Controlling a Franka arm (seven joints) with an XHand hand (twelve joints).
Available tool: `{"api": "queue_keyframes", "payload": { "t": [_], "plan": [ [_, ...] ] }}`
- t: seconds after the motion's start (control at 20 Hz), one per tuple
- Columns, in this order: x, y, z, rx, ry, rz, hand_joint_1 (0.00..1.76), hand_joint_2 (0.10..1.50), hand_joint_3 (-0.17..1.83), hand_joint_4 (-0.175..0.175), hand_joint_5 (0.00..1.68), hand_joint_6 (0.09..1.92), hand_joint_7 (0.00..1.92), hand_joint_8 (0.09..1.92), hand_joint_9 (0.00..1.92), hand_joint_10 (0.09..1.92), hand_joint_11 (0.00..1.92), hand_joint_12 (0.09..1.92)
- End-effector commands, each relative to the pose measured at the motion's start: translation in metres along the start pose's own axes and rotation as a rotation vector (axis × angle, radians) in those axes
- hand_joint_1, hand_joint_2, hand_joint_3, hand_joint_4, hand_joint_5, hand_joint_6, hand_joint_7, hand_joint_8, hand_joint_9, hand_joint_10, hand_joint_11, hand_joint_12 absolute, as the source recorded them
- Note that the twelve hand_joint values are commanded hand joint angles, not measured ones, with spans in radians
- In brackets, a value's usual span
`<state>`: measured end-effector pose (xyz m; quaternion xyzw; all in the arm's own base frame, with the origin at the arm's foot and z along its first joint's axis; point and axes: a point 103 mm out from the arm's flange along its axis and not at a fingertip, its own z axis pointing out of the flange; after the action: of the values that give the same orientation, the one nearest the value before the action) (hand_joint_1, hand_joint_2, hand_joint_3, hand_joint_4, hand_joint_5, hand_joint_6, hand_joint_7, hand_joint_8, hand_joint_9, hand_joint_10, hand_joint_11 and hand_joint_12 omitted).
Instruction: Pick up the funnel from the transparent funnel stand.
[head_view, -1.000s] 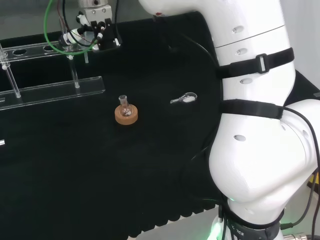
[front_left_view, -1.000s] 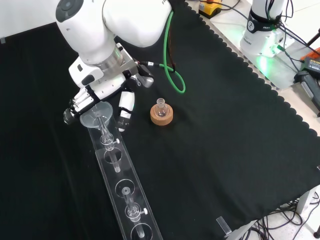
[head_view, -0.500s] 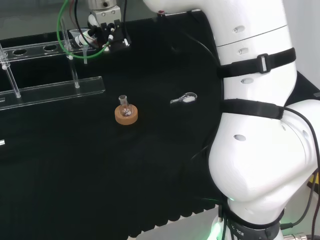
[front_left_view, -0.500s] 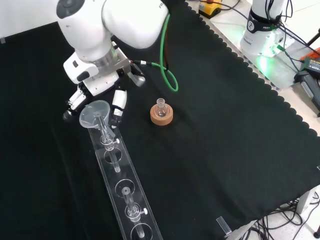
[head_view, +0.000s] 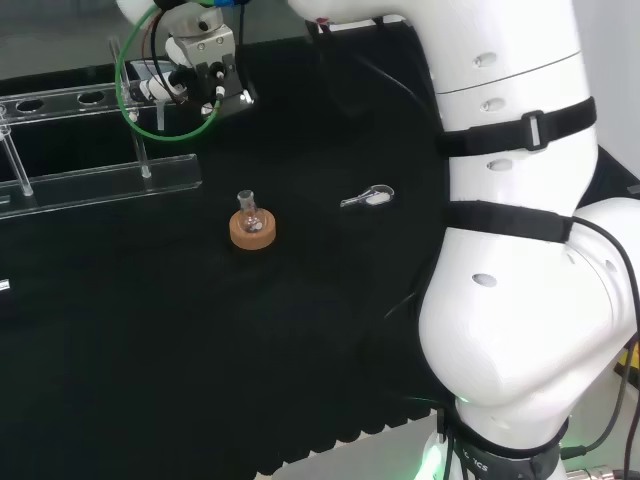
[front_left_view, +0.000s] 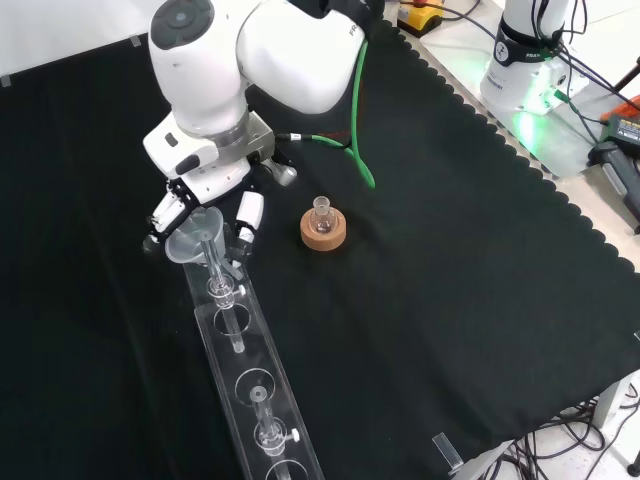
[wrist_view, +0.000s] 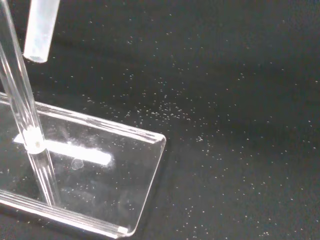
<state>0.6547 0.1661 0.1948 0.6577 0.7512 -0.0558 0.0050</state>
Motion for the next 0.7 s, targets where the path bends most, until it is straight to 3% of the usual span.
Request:
{"api": "queue_keyframes", "payload": {
  "t": [0.05, 0.1, 0.15, 0.2, 0.35, 0.5, 0.55, 0.65, 0.7],
  "plan": [
    [-0.005, -0.006, -0.025, -0.154, 0.007, -0.104, 0.43, 0.86, 0.04, -0.174, 0.58, 0.62, 1.07, 1.03, 1.57, 0.85, 1.8, 1.02],
    [-0.002, -0.007, -0.028, -0.177, 0.0, -0.117, 0.44, 0.86, 0.04, -0.175, 0.57, 0.73, 1.11, 1.03, 1.59, 0.84, 1.82, 1.02],
    [0.004, -0.008, -0.032, -0.19, -0.063, -0.106, 0.45, 0.86, 0.04, -0.175, 0.58, 0.82, 1.14, 1.04, 1.61, 0.84, 1.83, 1.02],
    [-0.004, -0.011, -0.035, -0.22, -0.083, -0.083, 0.47, 0.86, 0.04, -0.175, 0.59, 0.89, 1.18, 1.04, 1.63, 0.84, 1.84, 1.03],
    [-0.005, -0.018, -0.039, -0.285, -0.077, -0.081, 0.51, 0.87, 0.05, -0.175, 0.63, 1.01, 1.25, 1.05, 1.68, 0.86, 1.87, 1.05],
    [-0.008, -0.021, -0.045, -0.311, -0.075, -0.094, 0.54, 0.86, 0.05, -0.175, 0.65, 1.07, 1.3, 1.06, 1.71, 0.87, 1.88, 1.08],
    [-0.01, -0.022, -0.048, -0.317, -0.095, -0.072, 0.55, 0.86, 0.05, -0.175, 0.67, 1.08, 1.32, 1.06, 1.72, 0.87, 1.89, 1.08],
    [-0.013, -0.021, -0.063, -0.328, -0.076, -0.095, 0.61, 0.85, 0.05, -0.175, 0.7, 1.12, 1.37, 1.04, 1.76, 0.87, 1.91, 1.09],
    [-0.014, -0.021, -0.068, -0.319, -0.085, -0.08, 0.64, 0.85, 0.05, -0.175, 0.73, 1.13, 1.4, 1.03, 1.77, 0.87, 1.91, 1.1]
  ]
}}
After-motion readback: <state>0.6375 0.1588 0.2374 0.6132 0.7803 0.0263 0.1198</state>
